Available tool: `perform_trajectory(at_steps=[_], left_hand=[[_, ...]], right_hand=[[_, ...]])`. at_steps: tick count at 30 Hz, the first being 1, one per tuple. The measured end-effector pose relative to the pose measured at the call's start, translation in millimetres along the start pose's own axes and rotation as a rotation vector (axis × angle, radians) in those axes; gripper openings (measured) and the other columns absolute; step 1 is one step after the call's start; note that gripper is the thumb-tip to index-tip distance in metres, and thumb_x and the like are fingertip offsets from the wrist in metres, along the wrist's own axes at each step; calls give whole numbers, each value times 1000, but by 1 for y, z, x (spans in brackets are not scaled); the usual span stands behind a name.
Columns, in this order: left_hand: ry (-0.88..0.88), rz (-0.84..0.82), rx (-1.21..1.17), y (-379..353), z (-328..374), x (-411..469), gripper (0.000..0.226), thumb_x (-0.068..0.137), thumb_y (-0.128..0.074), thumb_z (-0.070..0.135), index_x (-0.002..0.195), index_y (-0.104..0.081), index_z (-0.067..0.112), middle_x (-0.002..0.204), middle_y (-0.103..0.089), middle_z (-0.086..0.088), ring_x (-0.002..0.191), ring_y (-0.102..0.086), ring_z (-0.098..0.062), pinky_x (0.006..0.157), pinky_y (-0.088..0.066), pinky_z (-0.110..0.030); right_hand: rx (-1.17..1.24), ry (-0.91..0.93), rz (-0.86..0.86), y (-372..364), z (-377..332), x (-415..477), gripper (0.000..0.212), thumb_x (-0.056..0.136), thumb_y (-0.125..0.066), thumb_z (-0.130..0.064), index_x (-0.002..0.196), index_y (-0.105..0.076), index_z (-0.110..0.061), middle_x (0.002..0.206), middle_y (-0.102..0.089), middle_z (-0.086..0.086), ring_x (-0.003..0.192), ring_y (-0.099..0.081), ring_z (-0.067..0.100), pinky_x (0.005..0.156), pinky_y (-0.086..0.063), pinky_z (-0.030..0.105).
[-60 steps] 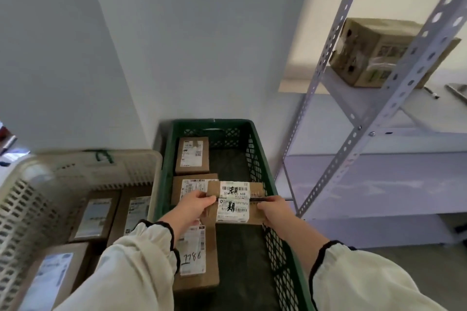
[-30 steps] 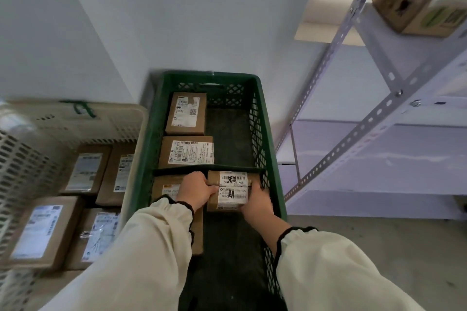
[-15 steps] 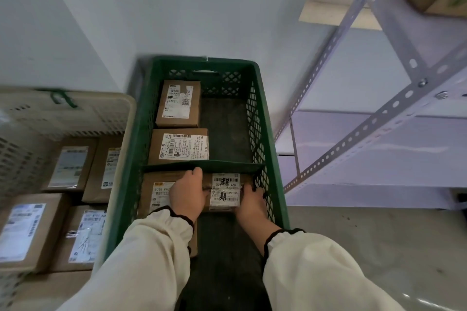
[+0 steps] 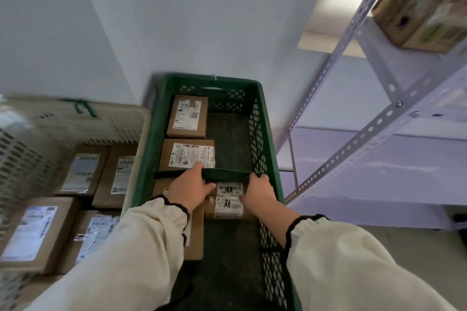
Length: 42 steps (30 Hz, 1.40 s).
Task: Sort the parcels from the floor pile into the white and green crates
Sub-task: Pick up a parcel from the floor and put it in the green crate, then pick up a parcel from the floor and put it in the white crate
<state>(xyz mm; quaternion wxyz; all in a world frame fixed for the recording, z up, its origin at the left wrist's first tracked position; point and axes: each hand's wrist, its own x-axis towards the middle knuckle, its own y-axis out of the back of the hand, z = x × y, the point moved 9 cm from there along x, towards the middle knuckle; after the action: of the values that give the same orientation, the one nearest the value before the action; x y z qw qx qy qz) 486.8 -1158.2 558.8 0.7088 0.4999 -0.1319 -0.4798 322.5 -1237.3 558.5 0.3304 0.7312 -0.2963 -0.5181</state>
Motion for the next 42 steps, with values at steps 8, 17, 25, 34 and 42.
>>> perform_trajectory(at_steps=[8, 17, 25, 34, 42], left_hand=[[14, -14, -246, 113, -17, -27, 77, 85, -67, 35, 147, -24, 21, 104, -59, 0, 92, -57, -12, 82, -45, -25], [306, 411, -420, 210, -107, -154, 89, 81, -69, 45, 150, -15, 27, 111, -59, 1, 103, -57, -16, 93, -46, -31], [723, 706, -521, 187, -233, -405, 89, 78, -71, 43, 149, -20, 27, 104, -59, 1, 94, -60, -14, 81, -51, -29], [1295, 963, -632, 79, -294, -760, 85, 78, -71, 44, 147, -27, 19, 106, -59, -7, 102, -58, -23, 88, -43, -26], [1579, 1167, -866, -44, -269, -1017, 81, 80, -72, 35, 145, -29, 17, 109, -58, -11, 97, -59, -24, 87, -48, -30]], right_hand=[[-50, 320, -8, 107, -59, -36, 58, 86, -65, -36, 136, -46, -17, 132, -53, 3, 118, -53, 21, 102, -45, 35], [-131, 777, -103, 82, -214, -126, 57, 88, -60, -41, 137, -46, -15, 131, -55, 3, 114, -55, 19, 94, -47, 28], [-271, 1102, -320, -62, -313, -284, 52, 88, -63, -37, 132, -50, -12, 121, -59, 4, 109, -58, 18, 85, -45, 23], [-575, 1468, -510, -264, -325, -528, 24, 85, -66, -38, 88, -58, -16, 84, -62, 2, 76, -54, 15, 68, -46, 26], [-762, 1642, -828, -445, -226, -776, 49, 88, -65, -31, 128, -53, -7, 104, -59, 7, 87, -56, 19, 65, -39, 16]])
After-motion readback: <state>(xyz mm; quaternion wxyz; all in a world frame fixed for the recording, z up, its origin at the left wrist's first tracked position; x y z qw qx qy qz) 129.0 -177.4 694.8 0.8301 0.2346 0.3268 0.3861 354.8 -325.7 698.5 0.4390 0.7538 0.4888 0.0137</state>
